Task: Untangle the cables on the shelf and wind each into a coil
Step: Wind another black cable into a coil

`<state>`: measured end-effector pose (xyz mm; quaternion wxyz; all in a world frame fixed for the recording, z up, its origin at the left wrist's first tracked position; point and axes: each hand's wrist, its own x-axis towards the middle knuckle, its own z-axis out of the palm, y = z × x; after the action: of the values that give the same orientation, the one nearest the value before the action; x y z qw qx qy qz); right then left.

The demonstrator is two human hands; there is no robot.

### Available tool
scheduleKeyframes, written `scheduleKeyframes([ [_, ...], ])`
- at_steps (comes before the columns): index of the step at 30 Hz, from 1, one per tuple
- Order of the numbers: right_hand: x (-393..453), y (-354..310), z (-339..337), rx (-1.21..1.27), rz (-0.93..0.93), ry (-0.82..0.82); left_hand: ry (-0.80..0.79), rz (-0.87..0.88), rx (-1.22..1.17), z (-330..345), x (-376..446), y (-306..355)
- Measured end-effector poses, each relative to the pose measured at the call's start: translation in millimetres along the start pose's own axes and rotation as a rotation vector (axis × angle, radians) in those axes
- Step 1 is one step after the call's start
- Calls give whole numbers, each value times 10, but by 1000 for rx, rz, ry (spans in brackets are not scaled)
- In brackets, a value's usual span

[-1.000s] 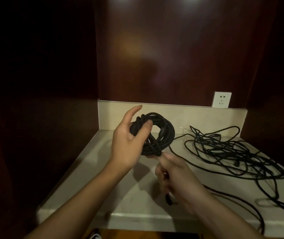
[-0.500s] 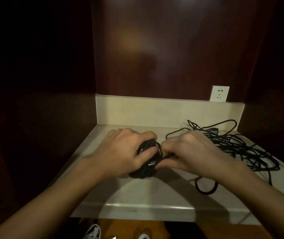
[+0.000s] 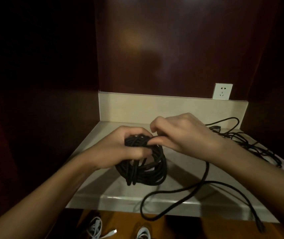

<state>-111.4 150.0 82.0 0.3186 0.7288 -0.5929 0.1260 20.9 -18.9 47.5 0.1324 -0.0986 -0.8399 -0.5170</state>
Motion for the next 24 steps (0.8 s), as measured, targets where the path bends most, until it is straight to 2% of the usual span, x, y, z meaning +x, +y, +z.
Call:
scheduleKeyframes([
  [2,-42,24,113,-90,-30,105,20,-19,-63,7,-14,-39],
  [5,-128,30,262,-233,9,138,78,-44,-245,12,-39,-95],
  [7,-211,-23,365,-241,140,142,159,-17,-353,23,-50,-110],
  [10,-320,-203,554,-162,398,128,300,-10,-395,135,-19,-100],
  [12,-318,-323,619,12,524,137,415,-4,-455,231,38,-105],
  [16,-192,-494,708,619,806,193,582,63,-533,402,177,-88],
  [18,-146,-558,735,785,900,228,656,80,-493,456,219,-92],
  [21,-203,-606,744,1100,1087,183,750,116,-347,470,240,-124],
  [24,-325,-657,729,1269,1123,205,803,130,-268,438,236,-197],
])
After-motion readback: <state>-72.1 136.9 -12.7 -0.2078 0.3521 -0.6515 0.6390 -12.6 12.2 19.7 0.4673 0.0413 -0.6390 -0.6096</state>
